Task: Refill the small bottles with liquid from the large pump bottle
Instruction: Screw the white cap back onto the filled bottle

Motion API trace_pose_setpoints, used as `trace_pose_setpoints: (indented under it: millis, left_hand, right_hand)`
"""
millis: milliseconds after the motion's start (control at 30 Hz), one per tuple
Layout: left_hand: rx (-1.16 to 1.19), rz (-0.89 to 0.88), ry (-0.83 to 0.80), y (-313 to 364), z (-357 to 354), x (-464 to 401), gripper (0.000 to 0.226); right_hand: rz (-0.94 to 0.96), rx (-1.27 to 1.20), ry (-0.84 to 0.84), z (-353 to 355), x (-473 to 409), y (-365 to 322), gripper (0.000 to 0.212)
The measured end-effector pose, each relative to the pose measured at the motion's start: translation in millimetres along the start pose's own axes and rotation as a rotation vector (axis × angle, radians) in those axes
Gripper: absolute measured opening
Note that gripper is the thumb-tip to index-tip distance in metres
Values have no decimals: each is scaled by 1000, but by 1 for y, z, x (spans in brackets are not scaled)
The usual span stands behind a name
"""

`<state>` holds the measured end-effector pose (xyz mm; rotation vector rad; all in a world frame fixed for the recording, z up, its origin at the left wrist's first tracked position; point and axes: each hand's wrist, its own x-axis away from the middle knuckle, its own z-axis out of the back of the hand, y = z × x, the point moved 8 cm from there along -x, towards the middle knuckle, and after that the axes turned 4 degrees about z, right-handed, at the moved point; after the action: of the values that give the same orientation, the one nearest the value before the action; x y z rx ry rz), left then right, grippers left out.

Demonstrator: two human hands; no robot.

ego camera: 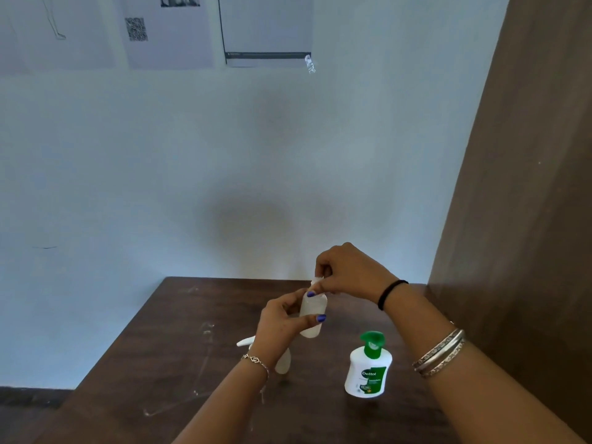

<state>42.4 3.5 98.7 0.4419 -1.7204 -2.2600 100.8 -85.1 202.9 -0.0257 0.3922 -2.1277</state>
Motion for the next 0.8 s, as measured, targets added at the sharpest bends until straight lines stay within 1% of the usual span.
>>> trace_pose_setpoints:
  millis: [67, 100, 133, 167, 233, 300, 333, 400, 433, 500, 533, 567, 633, 700, 800]
  left_hand:
    - [3, 0, 2, 2, 0, 0, 44]
    - [0, 2, 0, 3, 0, 0, 46]
    - [-3, 2, 0, 5, 1, -1, 49]
    - [-5, 4, 0, 7, 1, -1, 52]
    - [-2, 5, -3, 10, 2, -1, 53]
    - [-2, 5, -4, 12, 3, 0, 53]
    - [-4, 4, -4, 12, 3, 0, 53]
    - [-10, 3, -17, 11, 0, 1, 52]
    - [-6, 6, -23, 10, -1, 2, 52]
    - [-2, 13, -28, 9, -3, 3, 53]
    - [-6, 14, -28, 9, -2, 3, 54]
    - [-4, 10, -25, 10, -2, 3, 54]
    - [-4, 1, -18, 11, 1, 2, 53]
    - [-10, 6, -14, 9, 2, 2, 53]
    - [-27, 7, -15, 6, 1, 1, 54]
  right_hand:
    - [-68, 106, 30, 0, -1, 2, 40]
    - [-85, 118, 55, 2, 0, 4, 44]
    - [-86, 78, 74, 3, 1, 5, 44]
    - [-71, -5, 73, 5, 3, 4, 38]
    - [22, -106, 1, 6, 8, -2, 24]
    - [98, -98, -81, 4, 11, -8, 26]
    - [96, -73, -93, 3, 10, -9, 25]
    - [33, -19, -44, 4, 7, -5, 21]
    - [-16, 12, -12, 5, 6, -2, 26]
    - [-92, 76, 51, 7, 6, 7, 42]
    - [-96, 65, 70, 6, 7, 10, 44]
    - [-71, 11, 70, 6, 9, 10, 38]
    - [27, -81, -19, 1, 10, 6, 19]
    - [75, -90, -105, -4, 11, 4, 26]
    - [6, 12, -46, -2, 7, 6, 24]
